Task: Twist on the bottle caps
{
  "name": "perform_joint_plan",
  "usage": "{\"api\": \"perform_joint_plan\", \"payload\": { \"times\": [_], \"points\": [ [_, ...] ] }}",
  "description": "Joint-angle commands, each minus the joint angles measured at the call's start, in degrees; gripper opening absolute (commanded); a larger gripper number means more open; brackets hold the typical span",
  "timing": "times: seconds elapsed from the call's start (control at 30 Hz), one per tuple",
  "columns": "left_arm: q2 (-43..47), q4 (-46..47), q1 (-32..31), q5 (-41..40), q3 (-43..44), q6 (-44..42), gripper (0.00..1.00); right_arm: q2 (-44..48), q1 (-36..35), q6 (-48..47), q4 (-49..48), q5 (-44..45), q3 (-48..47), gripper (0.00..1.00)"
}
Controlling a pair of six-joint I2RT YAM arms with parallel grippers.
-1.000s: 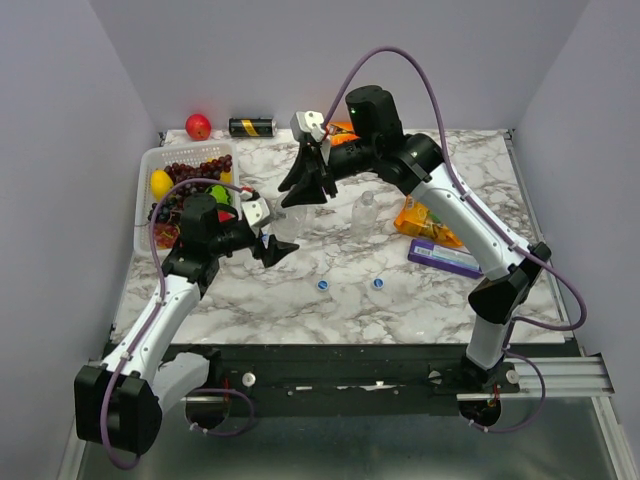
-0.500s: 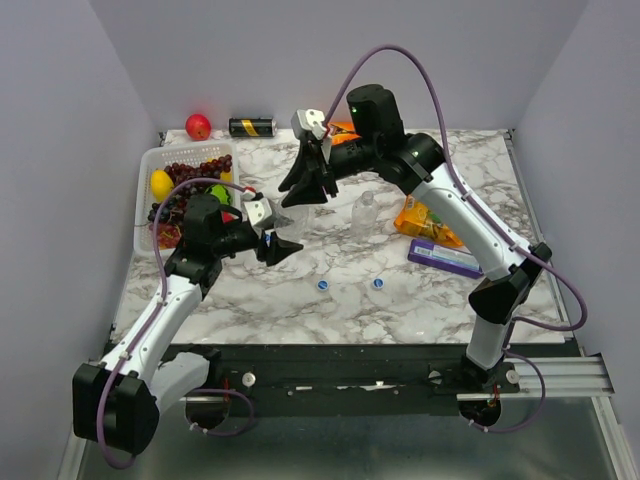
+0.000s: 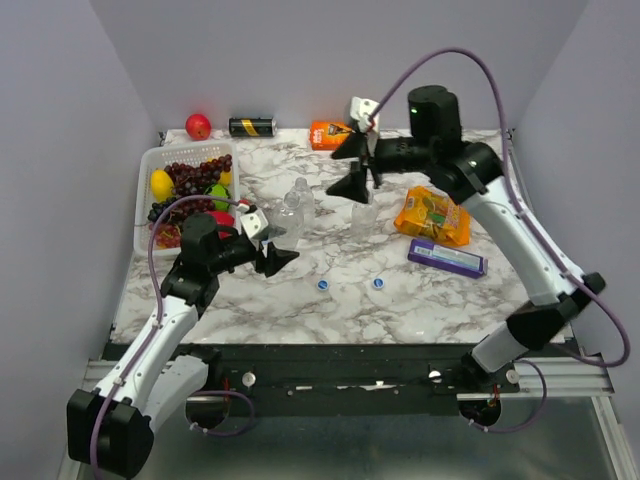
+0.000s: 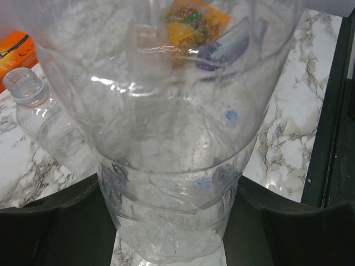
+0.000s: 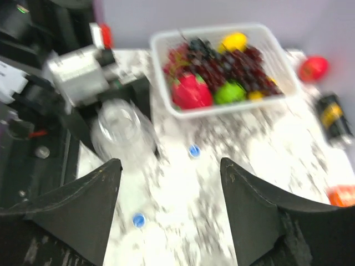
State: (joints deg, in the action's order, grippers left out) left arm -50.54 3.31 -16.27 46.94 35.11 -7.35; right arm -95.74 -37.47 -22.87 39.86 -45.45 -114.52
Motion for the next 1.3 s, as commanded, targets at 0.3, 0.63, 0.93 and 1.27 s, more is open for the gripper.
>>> {"api": "perform_joint_plan", "payload": {
  "times": [0.3,0.63,0.93,1.27],
  "points": [
    [11.78,-6.99,-0.95,-20.13,-4.70,-0.56,0.00,17.17,2.23,-27.83,10.68,18.73,38.57,0.78],
    [12.40,-12.45,-1.04,-21.45,-2.77,-0.73,0.00,11.38,2.23,-42.68,10.24,21.10,49.92,0.68],
    [11.52,-13.07,-1.04,-22.59,-1.63,-0.82,0.00,2.58,2.23,-49.19,7.61,21.89,50.53,0.59],
    [11.08,-12.54,-0.87,-23.12,-2.59,-0.82,0.00,0.65,2.23,-55.09,5.58,22.95,54.84,0.65]
  ]
}}
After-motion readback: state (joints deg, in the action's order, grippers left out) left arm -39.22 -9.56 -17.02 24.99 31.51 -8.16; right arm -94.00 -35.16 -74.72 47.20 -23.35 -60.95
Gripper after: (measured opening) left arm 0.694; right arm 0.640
